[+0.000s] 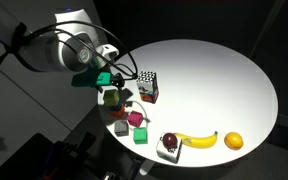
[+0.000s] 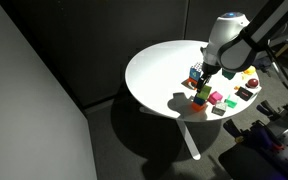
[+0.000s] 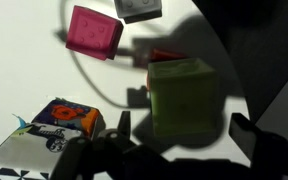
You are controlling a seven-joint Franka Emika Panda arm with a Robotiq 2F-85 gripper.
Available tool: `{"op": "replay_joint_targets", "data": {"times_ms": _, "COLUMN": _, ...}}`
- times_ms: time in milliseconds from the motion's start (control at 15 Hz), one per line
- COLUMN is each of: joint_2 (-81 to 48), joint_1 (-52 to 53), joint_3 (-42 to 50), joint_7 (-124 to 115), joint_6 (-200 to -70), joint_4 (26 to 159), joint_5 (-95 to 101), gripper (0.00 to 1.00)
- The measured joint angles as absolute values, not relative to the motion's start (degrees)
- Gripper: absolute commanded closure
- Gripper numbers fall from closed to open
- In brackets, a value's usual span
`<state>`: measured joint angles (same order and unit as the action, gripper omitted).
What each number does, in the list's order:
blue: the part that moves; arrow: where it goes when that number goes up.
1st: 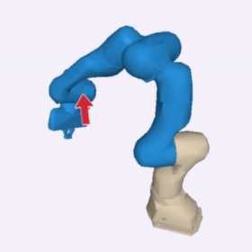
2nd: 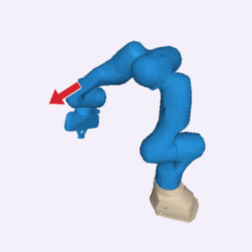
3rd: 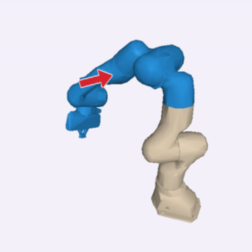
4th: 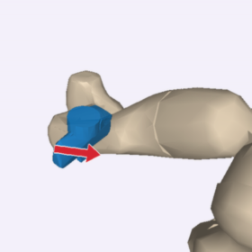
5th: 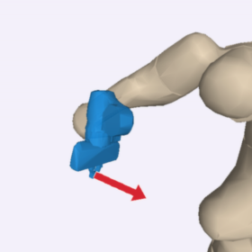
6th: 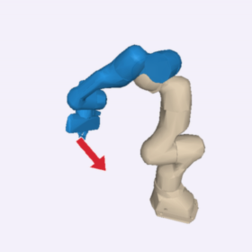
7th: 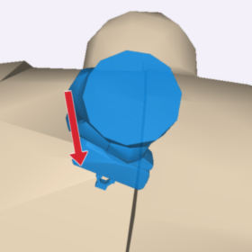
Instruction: Put the light green block on the blue block
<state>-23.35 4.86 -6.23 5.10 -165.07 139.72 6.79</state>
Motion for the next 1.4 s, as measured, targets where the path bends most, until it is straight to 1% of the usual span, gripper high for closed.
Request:
{"op": "replay_joint_targets", "data": {"times_ms": 467, "joint_2": -20.72, "joint_1": 3.95, "joint_3": -7.25, "joint_7": 4.79, "joint_6": -162.84, "joint_4": 139.99, "joint_5": 5.06, "gripper": 0.00}}
{"op": "replay_joint_targets", "data": {"times_ms": 1067, "joint_2": -13.21, "joint_1": 4.60, "joint_3": -5.58, "joint_7": -1.62, "joint_6": -146.00, "joint_4": 140.01, "joint_5": 4.98, "gripper": 0.00}}
{"op": "replay_joint_targets", "data": {"times_ms": 1400, "joint_2": -9.66, "joint_1": 4.78, "joint_3": -5.17, "joint_7": -6.16, "joint_6": -138.88, "joint_4": 140.02, "joint_5": 4.98, "gripper": 0.00}}
